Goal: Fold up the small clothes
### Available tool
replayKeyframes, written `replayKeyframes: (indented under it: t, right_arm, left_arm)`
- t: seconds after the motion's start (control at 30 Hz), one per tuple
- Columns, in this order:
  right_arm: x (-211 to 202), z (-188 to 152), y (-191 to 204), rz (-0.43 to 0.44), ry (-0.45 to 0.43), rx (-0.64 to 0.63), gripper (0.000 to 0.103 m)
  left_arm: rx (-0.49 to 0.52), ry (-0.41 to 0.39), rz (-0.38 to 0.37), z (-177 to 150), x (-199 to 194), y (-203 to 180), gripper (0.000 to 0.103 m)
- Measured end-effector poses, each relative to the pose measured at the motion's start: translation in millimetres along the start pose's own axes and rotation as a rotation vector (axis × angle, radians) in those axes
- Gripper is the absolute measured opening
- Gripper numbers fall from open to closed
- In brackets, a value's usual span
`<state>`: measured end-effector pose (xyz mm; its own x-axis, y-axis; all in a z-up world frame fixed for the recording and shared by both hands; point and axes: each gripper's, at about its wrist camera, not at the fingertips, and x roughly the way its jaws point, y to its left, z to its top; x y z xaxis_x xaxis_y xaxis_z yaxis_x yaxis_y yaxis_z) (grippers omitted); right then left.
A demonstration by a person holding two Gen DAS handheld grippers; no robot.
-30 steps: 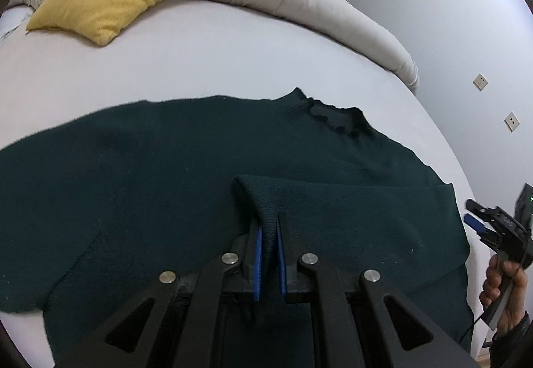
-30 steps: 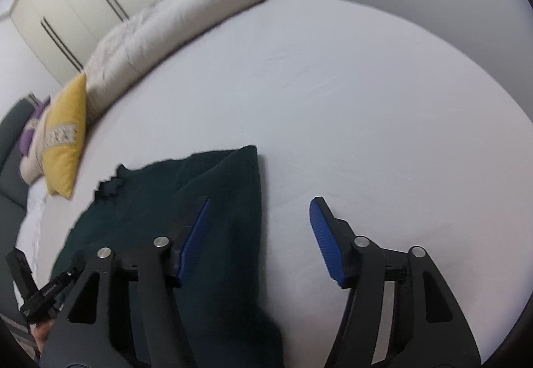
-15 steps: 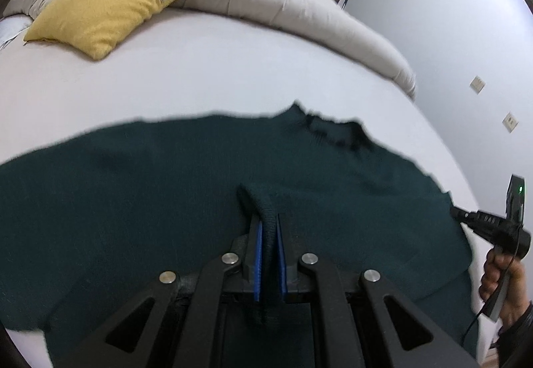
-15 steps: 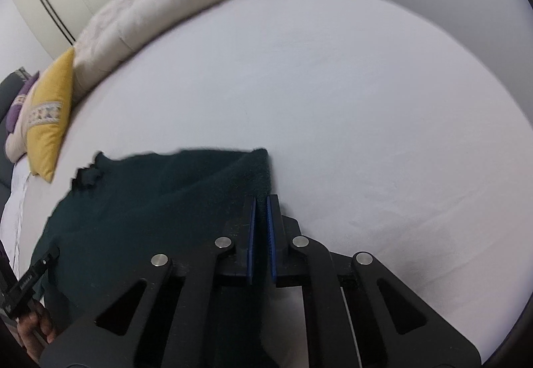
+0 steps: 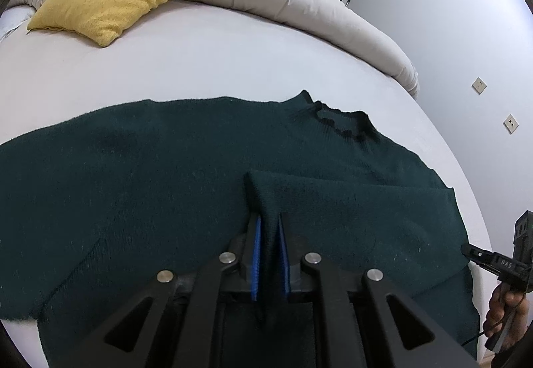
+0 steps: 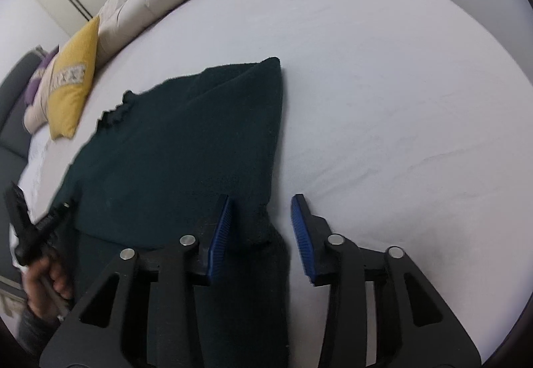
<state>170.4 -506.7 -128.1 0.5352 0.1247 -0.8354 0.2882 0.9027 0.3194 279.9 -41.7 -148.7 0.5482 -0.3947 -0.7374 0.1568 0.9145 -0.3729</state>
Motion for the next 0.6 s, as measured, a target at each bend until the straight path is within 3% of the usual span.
replayKeyframes:
  t: [0.1,0.3,0.43,0.6]
  right_arm:
    - [-0.7,2.3,2.4,-0.001,0.008,-0.002,0.008]
    - [-23.1,6.3,6.0,-0.007,-0.06,-0.001,0.007]
    - [-4.8,-0.3,-2.2,-0.029,-0.015,0.008,0.007]
    - [-4.3,-5.1,-17.1,0.032,-0.058,0.052,0.011]
  left_arm:
    - [0.0,0.002,0.0,0.5,-3.0,0.3,0.011]
    - [0.01,-0.021,-0.001,-3.5,-14.6,-7.0,0.009]
    - [-0.015,0.002,0.0,-8.6,-2.3,0.3,0.01]
    - [-0.022,0.01,-0.027,-7.7,-7.1,6.5,0.014]
